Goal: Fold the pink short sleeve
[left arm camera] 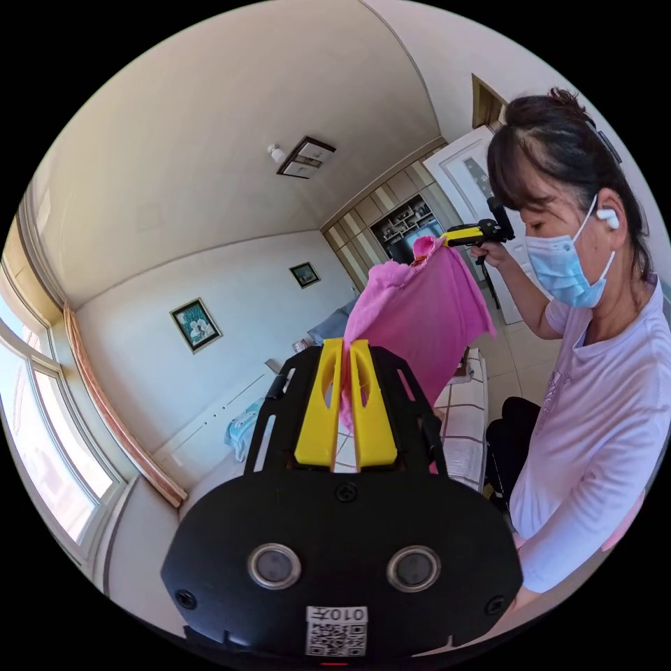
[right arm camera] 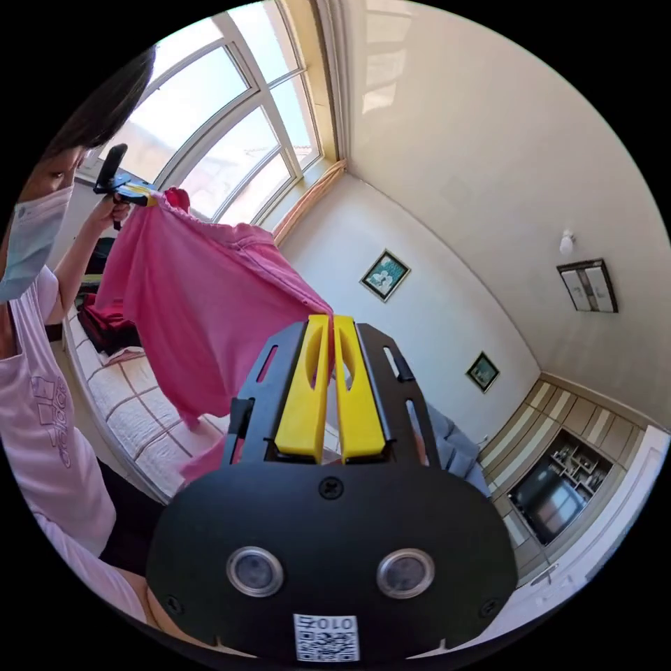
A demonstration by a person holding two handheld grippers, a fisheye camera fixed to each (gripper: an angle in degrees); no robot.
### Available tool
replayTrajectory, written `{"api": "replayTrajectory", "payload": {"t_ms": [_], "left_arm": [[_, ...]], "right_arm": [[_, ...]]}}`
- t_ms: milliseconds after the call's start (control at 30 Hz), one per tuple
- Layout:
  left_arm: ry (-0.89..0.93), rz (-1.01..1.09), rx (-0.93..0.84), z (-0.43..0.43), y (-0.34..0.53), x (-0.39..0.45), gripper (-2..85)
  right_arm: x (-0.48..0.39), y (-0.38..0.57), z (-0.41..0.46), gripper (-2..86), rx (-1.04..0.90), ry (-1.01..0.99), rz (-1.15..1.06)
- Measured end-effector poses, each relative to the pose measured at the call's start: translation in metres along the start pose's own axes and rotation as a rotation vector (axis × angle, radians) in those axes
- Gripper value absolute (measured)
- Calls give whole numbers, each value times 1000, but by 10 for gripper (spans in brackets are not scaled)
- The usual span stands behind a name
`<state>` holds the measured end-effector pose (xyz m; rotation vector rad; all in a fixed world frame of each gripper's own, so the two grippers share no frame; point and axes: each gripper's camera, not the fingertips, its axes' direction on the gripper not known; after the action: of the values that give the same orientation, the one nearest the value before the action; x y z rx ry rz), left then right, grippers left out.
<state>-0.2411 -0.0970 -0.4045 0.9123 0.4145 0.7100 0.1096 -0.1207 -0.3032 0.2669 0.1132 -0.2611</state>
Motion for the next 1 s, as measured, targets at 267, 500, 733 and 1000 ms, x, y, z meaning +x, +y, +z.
{"api": "replayTrajectory", "payload": {"t_ms": [267, 500, 733, 1000], "left_arm": [[116, -69, -128, 44, 12, -31, -1], [355, -388, -349, 243, 130, -142, -1], [2, -314, -142, 229, 16, -252, -1], [192, -140, -134, 210, 40, -190, -1]], "right_arm": [[11, -9, 37, 16, -5, -149, -27], [-14, 22, 295, 13, -354, -391, 33], [86, -79, 344, 12, -87, -247, 321], [75, -22, 322, 14, -33, -383, 242]]}}
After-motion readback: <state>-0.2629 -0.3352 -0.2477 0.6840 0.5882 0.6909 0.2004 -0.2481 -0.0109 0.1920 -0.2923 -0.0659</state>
